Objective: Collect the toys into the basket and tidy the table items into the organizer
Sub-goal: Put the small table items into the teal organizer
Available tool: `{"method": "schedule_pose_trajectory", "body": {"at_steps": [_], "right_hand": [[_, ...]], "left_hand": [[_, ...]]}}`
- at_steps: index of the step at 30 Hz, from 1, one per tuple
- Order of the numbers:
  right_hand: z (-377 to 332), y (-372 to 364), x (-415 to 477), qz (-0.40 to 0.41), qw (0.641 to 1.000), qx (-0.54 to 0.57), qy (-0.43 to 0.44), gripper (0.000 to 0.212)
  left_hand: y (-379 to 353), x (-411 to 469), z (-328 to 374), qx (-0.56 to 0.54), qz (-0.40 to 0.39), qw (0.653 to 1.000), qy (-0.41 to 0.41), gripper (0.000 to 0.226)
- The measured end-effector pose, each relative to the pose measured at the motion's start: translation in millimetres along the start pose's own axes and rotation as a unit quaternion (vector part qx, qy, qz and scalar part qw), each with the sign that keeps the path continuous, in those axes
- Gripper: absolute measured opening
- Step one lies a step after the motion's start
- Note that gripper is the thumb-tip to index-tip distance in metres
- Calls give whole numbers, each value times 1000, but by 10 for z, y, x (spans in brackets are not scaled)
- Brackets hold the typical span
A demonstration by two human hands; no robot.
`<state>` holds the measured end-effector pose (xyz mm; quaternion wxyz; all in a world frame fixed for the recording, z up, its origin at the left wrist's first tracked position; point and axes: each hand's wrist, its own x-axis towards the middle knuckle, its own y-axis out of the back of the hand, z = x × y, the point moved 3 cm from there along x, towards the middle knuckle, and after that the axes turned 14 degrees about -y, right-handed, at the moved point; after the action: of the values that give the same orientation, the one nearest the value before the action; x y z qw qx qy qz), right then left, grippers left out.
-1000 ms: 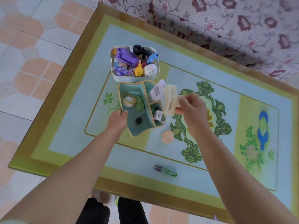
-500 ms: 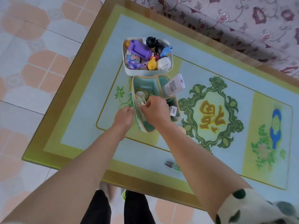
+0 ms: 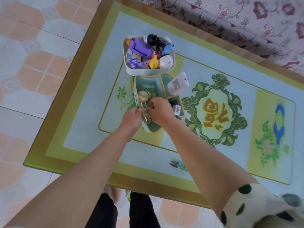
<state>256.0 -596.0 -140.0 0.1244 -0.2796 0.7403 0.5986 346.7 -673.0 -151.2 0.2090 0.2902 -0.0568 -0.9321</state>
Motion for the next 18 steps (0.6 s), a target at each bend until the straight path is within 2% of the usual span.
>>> {"method": "schedule_pose_trajectory", "body": {"at_steps": [3,5,7,8,13,15,18], "right_hand": [[100,182,-179,29,996,84,9,17],[262,342,-320,80,986,146,13,16],[590,496,-476,140,972,186,-17,16],[718,507,-505,144,969,196,-38,16],[1518,231,-652,56,967,147,-200,19],[1732,10,-756,-7,971,97,-216,20],[1899,-384,-975,-90,975,-8,-205,31]], "left_hand": [[-45,-8,20,9,-5,1000,-8,33],[-72,-7,10,24,-6,1000,-14,31],[-137,-13,-2,52,-14,998,-24,24],[-110,-3,-33,61,-6,998,-25,21],[-198,10,-68,108,23,994,-23,21],[-247,28,-99,123,29,992,-19,19],[-255,38,-139,126,39,991,-15,20]]}}
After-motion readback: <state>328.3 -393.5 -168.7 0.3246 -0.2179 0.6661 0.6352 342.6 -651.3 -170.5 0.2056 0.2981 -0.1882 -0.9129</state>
